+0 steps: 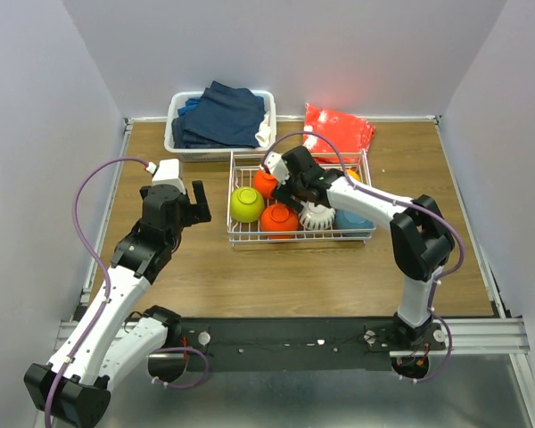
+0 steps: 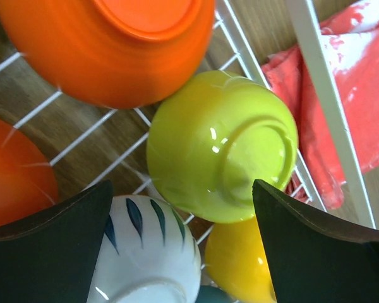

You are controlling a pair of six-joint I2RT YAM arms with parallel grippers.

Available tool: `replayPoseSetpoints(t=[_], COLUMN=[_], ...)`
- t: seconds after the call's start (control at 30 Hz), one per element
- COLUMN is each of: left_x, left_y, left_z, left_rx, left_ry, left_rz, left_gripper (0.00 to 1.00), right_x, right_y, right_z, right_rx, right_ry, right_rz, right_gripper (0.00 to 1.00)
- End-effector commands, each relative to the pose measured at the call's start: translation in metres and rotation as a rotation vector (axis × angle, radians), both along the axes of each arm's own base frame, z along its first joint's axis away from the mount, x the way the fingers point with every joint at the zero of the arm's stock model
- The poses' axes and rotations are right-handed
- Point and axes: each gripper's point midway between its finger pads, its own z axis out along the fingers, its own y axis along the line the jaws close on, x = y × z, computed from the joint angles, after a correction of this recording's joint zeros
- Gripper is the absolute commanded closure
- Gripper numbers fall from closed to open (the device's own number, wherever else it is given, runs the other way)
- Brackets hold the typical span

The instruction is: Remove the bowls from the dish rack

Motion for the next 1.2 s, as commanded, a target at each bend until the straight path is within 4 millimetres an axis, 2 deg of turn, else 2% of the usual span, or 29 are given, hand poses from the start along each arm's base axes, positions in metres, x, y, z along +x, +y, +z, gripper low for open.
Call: replayPoseSetpoints(t=[0.0, 0.3, 0.57, 0.7, 0.83, 1.0, 1.17], left_x=[0.002, 0.003, 0.003, 0.003, 0.003, 0.003, 0.003], left_y=[-0.001, -0.003, -0.003, -0.003, -0.002, -0.001, -0.001], left_z=[0.003, 0.003, 0.002, 0.001, 0.001, 0.002, 0.002], left_rx=[-0.010, -0.013, -0.010, -0.009, -0.006, -0.003, -0.003], left_ry=[-0.023, -0.022, -0.019, -0.019, -0.020, -0.023, -0.025], left_rz=[-0.005, -0.014, -0.015, -0.012, -0.010, -0.008, -0.006], left_gripper=[0.01, 0.01, 0.01, 0.01, 0.01, 0.01, 0.01], right_x=[0.001, 0.010, 0.011, 0.011, 0.010, 0.007, 0.005], right_y=[0.008, -0.017, -0.025, -0.025, -0.017, -0.009, -0.008], right_z=[-0.018, -0.039, -0.046, -0.039, -0.022, 0.005, 0.019], right_rx=[-0.047, -0.190, -0.269, -0.294, -0.276, -0.233, -0.208], right_ry=[0.036, 0.008, -0.036, -0.081, -0.131, -0.178, -0.201], right_rz=[0.040, -0.052, -0.088, -0.102, -0.091, -0.086, -0.097], right_gripper=[0.01, 0.01, 0.05, 0.14, 0.30, 0.35, 0.44])
